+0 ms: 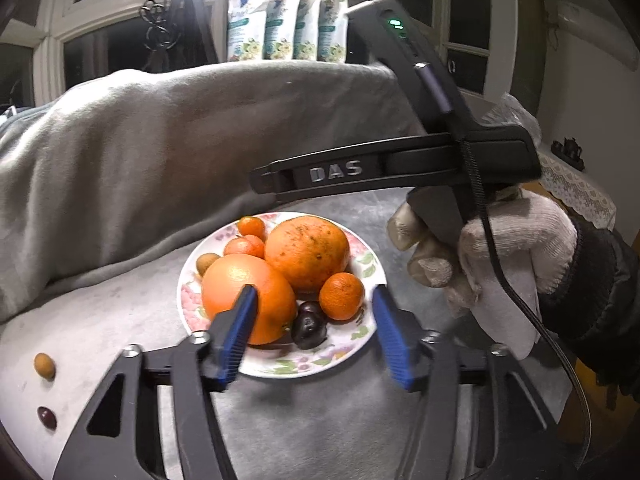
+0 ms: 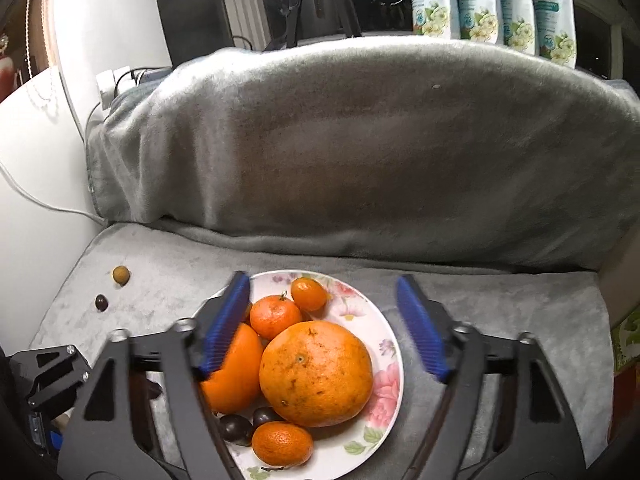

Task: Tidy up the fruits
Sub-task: 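Open both grippers to drop the plum and kumquat onto the plate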

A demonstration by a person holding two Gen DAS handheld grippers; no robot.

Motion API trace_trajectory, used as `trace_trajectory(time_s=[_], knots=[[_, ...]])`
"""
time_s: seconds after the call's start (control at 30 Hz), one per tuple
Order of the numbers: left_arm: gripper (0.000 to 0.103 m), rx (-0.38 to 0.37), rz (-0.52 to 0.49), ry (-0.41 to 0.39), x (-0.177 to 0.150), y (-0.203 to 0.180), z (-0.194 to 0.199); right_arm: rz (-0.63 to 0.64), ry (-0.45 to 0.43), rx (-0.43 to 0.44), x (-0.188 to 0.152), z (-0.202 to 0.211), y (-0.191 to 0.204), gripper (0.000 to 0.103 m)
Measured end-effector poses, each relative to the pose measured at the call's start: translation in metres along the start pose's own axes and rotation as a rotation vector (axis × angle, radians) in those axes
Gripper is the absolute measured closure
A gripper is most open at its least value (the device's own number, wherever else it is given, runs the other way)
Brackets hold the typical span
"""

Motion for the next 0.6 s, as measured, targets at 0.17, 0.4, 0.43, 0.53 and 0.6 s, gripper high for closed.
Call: trace_trajectory(time_s=[0.17,0.4,0.43,0.53,0.6], knots=[[0.023,0.026,0.023,-0.012,0.001,0.006,0.005,-0.042,-0.019,0.008,0.004,0.009,-0.007,0.015],[0.023,0.033,0.041,-0.008,0.003,0.009,0.006,-0.085,-0.024,0.012,0.005,0.019,-0.014,0.015],[0.023,0.034,0.042,-0.008,0.003,0.009,0.006,-0.084,-0.026,0.01,0.005,0.021,-0.014,0.015],[0.023,0.041,0.044,-0.006,0.001,0.008,0.01,-0.081,-0.032,0.011,0.004,0.027,-0.013,0.015],[0.023,0.044,0.046,-0.005,0.0,0.007,0.013,-0.078,-0.038,0.012,0.003,0.031,-0.011,0.015]])
Point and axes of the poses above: each gripper's, at about its wrist camera, not at the fingertips, and z roughly against the way its jaws point, y to its left, x to its top, the point moved 7 cm from there along -z, roughly the way its jaws point, and after that the axes turned 13 degrees about -x, right-handed, at the moved point
